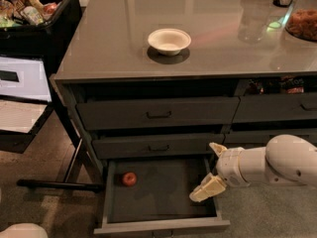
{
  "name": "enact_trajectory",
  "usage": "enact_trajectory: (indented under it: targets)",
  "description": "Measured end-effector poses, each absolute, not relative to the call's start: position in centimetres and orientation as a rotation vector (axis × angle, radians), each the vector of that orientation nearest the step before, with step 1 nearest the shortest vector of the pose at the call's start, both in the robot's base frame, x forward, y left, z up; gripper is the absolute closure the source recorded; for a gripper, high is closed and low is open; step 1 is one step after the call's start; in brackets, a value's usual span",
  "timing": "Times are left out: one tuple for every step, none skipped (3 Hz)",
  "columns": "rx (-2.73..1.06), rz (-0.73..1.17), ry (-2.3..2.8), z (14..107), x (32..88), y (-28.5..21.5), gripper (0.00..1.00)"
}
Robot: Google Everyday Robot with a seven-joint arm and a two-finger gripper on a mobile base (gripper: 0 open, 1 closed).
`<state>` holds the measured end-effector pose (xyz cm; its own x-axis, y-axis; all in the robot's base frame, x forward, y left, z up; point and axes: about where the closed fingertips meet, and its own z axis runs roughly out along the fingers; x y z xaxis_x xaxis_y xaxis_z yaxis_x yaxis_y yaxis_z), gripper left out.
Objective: Pick apple from bottom drawer and place on counter
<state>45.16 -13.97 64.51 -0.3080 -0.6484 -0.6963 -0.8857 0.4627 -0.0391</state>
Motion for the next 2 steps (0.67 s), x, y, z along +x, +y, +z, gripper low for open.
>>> enact_trajectory:
  targets:
    - [-1.271, 0.469, 2.061, 64.5, 45.2, -14.0, 0.00]
    - [-1.261, 0.481, 2.015, 62.4, 45.9, -13.5, 0.00]
